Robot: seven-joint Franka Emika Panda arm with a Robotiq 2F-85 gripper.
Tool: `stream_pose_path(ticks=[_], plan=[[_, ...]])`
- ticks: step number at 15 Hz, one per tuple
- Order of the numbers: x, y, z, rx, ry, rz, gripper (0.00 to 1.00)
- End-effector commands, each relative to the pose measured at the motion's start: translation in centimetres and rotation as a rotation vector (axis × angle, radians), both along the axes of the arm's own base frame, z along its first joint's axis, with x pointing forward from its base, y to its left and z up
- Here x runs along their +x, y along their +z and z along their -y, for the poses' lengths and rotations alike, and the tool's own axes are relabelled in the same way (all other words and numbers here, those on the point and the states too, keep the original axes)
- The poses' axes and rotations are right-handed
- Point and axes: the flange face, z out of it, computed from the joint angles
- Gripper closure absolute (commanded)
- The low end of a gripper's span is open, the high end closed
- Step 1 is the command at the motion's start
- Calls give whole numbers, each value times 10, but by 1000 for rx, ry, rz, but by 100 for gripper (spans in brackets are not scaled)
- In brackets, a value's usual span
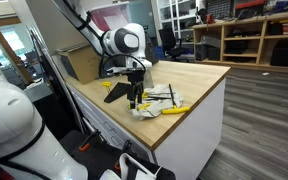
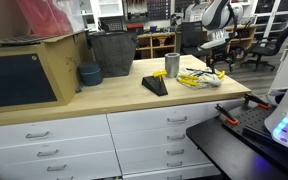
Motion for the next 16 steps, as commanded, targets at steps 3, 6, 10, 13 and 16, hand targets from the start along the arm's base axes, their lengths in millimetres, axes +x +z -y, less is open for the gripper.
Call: stream_pose_path(ticks=[3, 6, 10, 13, 16], plan=[[15, 1, -13, 48, 312, -23, 0], [28, -7, -12, 76, 474, -43, 0], [57, -3, -7, 70, 695, -72, 0], [54, -2, -6, 65, 717, -61, 0], [58, -6, -8, 58, 738, -49, 0]])
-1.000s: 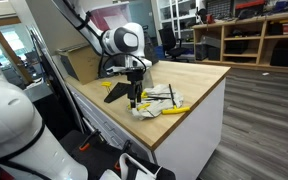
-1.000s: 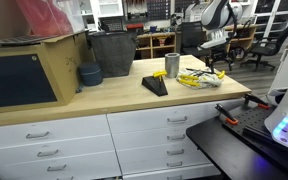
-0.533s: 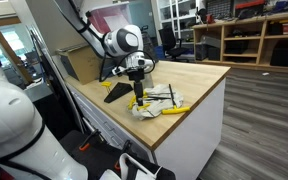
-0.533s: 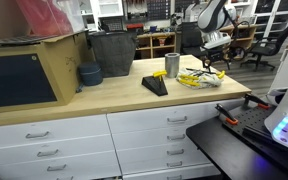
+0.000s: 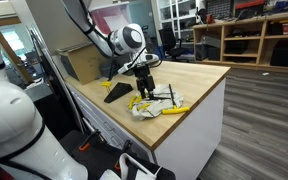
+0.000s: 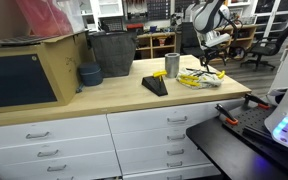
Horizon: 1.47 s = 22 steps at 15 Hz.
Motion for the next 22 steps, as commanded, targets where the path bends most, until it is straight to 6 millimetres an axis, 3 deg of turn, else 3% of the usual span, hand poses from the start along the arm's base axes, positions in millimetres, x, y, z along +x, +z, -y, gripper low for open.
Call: stream_pose_path(ticks=[1, 7, 11, 18, 22], plan=[[7, -13, -6, 6, 12, 23, 0], [22, -44, -16, 87, -59, 134, 0], [18, -55, -12, 128, -106, 113, 0], [8, -34, 10, 177, -163, 133, 0], [9, -31, 9, 194, -163, 109, 0]])
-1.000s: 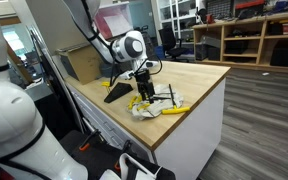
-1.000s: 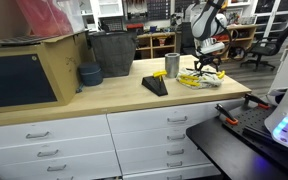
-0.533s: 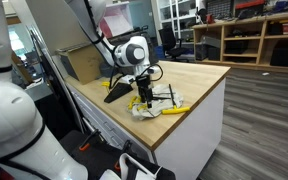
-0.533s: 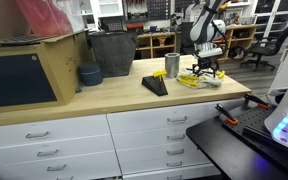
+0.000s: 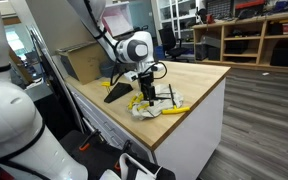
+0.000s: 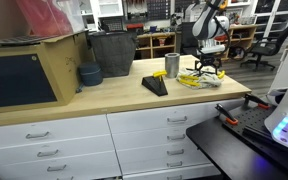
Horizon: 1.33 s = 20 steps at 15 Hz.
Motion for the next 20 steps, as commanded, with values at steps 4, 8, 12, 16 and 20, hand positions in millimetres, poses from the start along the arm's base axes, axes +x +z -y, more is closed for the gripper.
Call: stream_pose_path(ticks=[4, 8, 12, 16, 20], plan=[[-7, -3, -12, 41, 19, -92, 0], [-7, -14, -12, 29, 18, -126, 0], [-4, -20, -12, 15, 25, -128, 0], [2, -18, -10, -6, 61, -122, 0], [9, -14, -10, -16, 126, -129, 0]])
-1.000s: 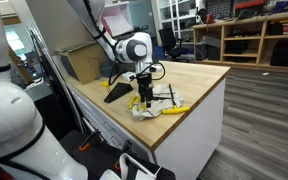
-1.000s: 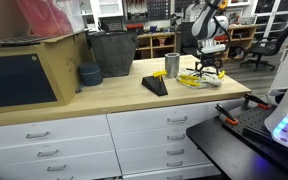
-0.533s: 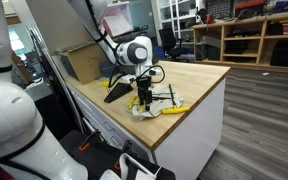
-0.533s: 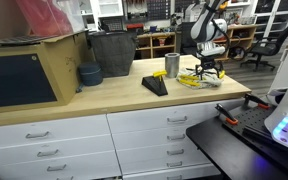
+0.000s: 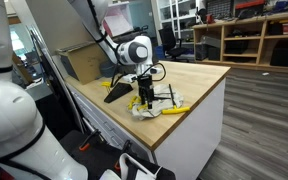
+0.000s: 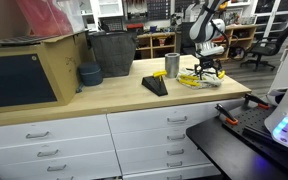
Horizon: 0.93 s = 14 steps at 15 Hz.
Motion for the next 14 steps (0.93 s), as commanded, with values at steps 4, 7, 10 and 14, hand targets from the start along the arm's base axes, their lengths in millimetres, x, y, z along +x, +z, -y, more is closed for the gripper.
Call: stream_pose_path(ticks=[4, 7, 10, 14], plan=[[11, 0, 0, 1, 115, -47, 0], [13, -3, 2, -6, 135, -47, 34], [17, -3, 0, -1, 149, -43, 57], [18, 1, -5, 8, 157, -33, 87]])
